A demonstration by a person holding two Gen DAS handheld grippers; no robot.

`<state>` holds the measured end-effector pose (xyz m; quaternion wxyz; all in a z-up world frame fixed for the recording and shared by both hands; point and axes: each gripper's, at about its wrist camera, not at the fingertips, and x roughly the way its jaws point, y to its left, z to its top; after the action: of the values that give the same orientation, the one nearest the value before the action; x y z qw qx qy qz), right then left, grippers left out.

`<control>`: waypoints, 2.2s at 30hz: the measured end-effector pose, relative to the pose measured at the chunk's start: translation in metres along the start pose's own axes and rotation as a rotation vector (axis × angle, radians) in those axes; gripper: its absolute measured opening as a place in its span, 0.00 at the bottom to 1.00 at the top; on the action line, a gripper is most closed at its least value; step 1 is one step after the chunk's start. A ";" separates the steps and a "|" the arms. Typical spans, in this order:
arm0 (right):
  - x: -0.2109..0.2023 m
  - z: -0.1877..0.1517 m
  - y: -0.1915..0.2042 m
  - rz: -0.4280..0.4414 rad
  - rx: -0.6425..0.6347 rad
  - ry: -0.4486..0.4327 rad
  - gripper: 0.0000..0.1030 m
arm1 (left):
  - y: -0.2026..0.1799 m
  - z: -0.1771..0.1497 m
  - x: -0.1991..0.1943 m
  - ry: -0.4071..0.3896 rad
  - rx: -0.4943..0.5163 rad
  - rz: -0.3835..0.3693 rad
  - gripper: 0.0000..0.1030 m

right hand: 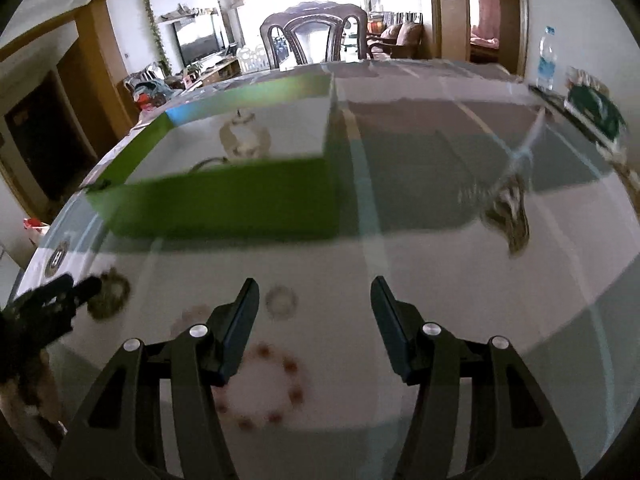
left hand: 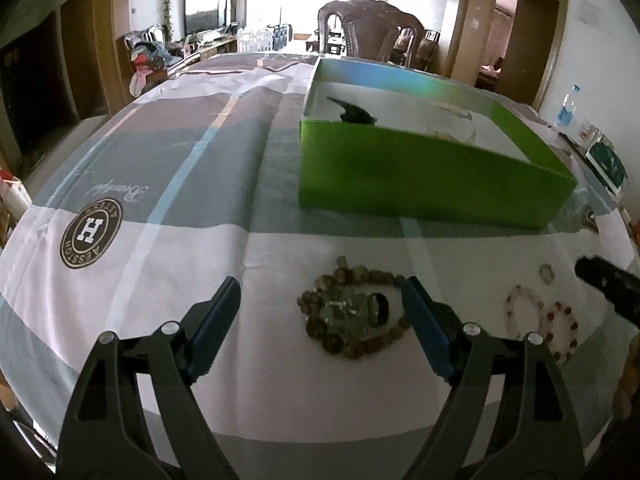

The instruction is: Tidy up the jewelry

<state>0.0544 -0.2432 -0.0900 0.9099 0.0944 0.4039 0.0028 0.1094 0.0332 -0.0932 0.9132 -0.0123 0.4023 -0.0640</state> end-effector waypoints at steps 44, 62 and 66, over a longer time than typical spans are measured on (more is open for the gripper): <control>0.002 -0.020 0.003 -0.066 -0.045 0.029 0.63 | -0.044 -0.031 -0.022 -0.045 0.091 -0.077 0.21; 0.002 -0.035 0.034 -0.149 -0.236 -0.027 0.41 | -0.048 -0.034 -0.012 -0.037 0.110 -0.034 0.22; 0.003 -0.036 0.038 -0.161 -0.258 -0.036 0.12 | -0.047 -0.035 -0.012 -0.035 0.111 -0.034 0.23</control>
<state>0.0324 -0.1998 -0.1096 0.9189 -0.0560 0.3900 -0.0199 0.0708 -0.0114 -0.1044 0.9181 0.0305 0.3820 -0.1016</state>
